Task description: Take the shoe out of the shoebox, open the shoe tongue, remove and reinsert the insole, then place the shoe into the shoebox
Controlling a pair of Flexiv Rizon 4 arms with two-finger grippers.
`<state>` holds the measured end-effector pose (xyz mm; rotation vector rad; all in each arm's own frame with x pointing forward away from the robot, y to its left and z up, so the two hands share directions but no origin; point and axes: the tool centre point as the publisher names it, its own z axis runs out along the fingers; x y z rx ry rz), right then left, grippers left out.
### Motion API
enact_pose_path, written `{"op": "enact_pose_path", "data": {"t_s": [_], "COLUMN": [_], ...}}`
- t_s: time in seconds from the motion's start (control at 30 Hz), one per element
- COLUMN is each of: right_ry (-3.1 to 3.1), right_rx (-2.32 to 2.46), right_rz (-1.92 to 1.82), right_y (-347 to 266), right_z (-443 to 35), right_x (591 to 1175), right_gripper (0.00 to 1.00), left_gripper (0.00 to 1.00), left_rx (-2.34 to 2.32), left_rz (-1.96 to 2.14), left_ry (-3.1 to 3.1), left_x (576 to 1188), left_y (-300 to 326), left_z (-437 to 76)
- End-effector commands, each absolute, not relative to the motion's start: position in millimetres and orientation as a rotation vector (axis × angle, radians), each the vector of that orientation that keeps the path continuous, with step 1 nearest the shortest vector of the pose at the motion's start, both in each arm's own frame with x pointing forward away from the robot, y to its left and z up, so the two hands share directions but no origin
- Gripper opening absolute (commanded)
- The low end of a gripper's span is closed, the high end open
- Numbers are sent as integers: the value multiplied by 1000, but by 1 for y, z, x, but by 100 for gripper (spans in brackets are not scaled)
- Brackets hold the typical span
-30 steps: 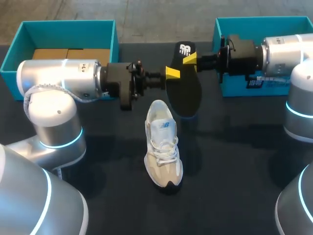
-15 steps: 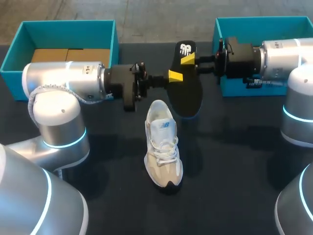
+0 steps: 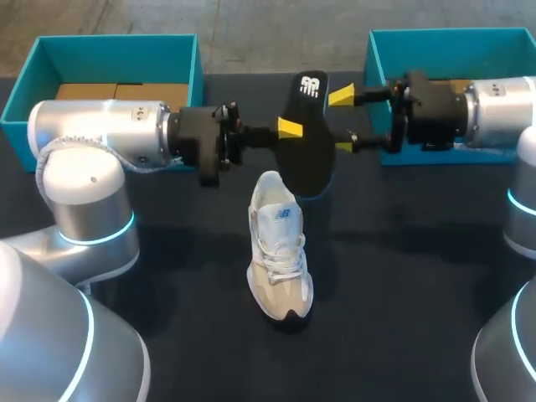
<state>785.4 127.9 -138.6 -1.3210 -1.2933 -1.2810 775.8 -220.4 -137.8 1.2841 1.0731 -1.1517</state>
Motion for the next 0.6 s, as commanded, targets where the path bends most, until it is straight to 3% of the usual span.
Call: {"op": "enact_pose_path", "data": {"t_s": [0.03, 0.33, 0.6], "right_ry": [-1303, -1341, -1341], "right_rx": [-1342, -1380, -1380], "right_rz": [-1303, -1347, -1347], "right_y": [99, 57, 57], "right_z": [-135, -129, -129], "right_x": [768, 754, 754], "right_gripper": [100, 100, 100], "left_gripper": [0, 0, 0], "left_rx": [1284, 1292, 1292], "left_rz": [-1148, -1120, -1120], "left_ry": [1077, 1121, 1121], "left_x": [774, 780, 780], "left_y": [-209, -197, -197], "left_z": [-136, -138, -138]}}
